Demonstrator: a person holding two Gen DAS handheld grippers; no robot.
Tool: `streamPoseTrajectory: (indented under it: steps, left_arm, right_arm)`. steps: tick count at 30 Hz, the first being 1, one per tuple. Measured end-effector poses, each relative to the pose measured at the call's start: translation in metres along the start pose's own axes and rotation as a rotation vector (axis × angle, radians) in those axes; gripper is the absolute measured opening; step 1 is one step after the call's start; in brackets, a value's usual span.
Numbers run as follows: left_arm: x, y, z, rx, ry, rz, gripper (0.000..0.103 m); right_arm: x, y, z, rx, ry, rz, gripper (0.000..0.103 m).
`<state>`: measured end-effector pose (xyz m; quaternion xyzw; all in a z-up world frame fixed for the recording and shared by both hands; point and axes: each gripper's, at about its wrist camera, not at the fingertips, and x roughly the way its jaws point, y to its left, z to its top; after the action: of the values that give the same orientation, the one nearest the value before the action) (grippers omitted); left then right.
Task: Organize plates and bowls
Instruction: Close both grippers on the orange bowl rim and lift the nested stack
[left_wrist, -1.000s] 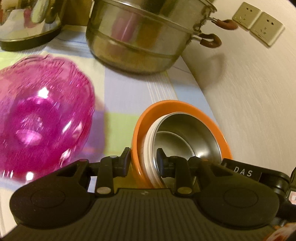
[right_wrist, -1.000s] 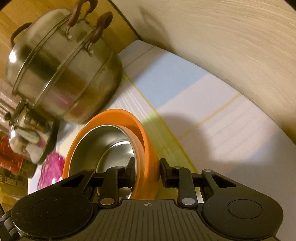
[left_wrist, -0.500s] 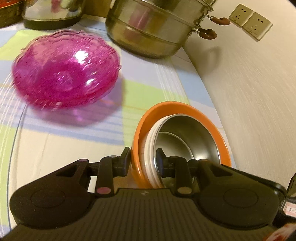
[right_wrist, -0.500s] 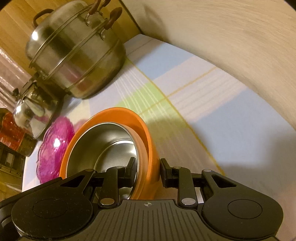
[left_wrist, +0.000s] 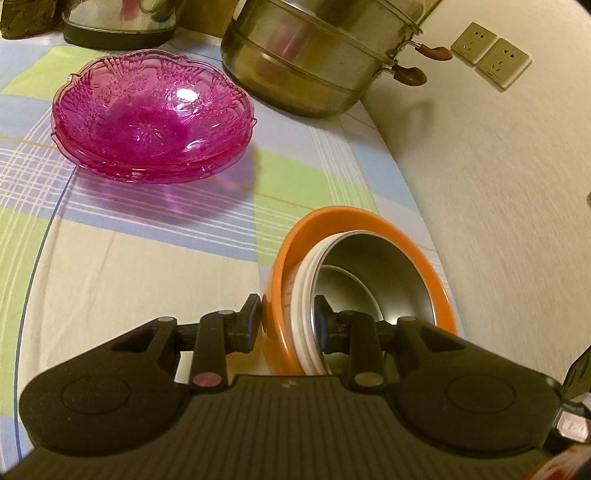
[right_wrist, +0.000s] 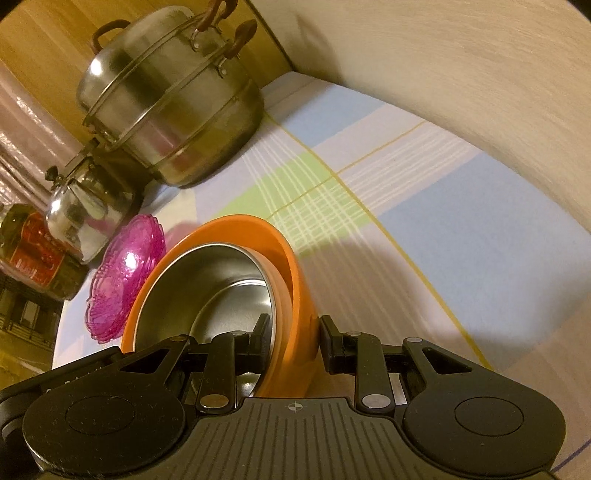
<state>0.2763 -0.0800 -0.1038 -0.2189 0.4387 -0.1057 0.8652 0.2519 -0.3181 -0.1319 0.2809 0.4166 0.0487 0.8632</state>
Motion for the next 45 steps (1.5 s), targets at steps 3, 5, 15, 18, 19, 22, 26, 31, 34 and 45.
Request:
streamPoseTrajectory:
  steps: [3,5,15,18,19,22,26,31,34,45]
  left_arm:
    - [0.003,0.0,0.002,0.004,-0.003,-0.004,0.027]
    - [0.005,-0.001,0.003,0.016,-0.003,-0.005,0.027]
    - [0.01,0.007,0.004,-0.039,0.001,-0.034,0.027]
    - [0.011,0.01,0.004,-0.058,0.001,-0.045,0.028]
    - [0.011,0.009,0.004,-0.061,0.001,-0.044,0.028]
    - [0.011,0.008,0.004,-0.057,0.0,-0.037,0.027]
    - [0.01,0.007,0.004,-0.063,0.0,-0.032,0.026]
    - [0.008,0.005,0.004,-0.052,0.014,-0.01,0.026]
    - [0.007,0.005,0.004,-0.053,0.022,-0.004,0.026]
    - [-0.004,0.003,0.003,-0.048,0.009,0.006,0.026]
  right_arm:
    - [0.001,0.003,-0.001,-0.027,-0.022,-0.01,0.027]
    - [0.001,0.003,-0.001,-0.035,-0.031,-0.012,0.027]
    - [0.004,0.0,0.001,-0.014,-0.04,0.003,0.028]
    - [0.004,0.0,0.0,-0.018,-0.048,0.002,0.027]
    - [0.004,0.0,0.0,-0.019,-0.049,0.001,0.027]
    - [0.004,0.001,0.0,-0.011,-0.047,-0.001,0.027]
    - [0.004,0.002,0.002,-0.014,-0.035,-0.006,0.027]
    - [0.004,0.001,0.003,-0.001,-0.024,-0.007,0.026]
    - [0.004,0.001,0.004,0.007,-0.018,-0.007,0.026]
    - [-0.004,0.006,0.005,0.02,-0.017,0.012,0.026]
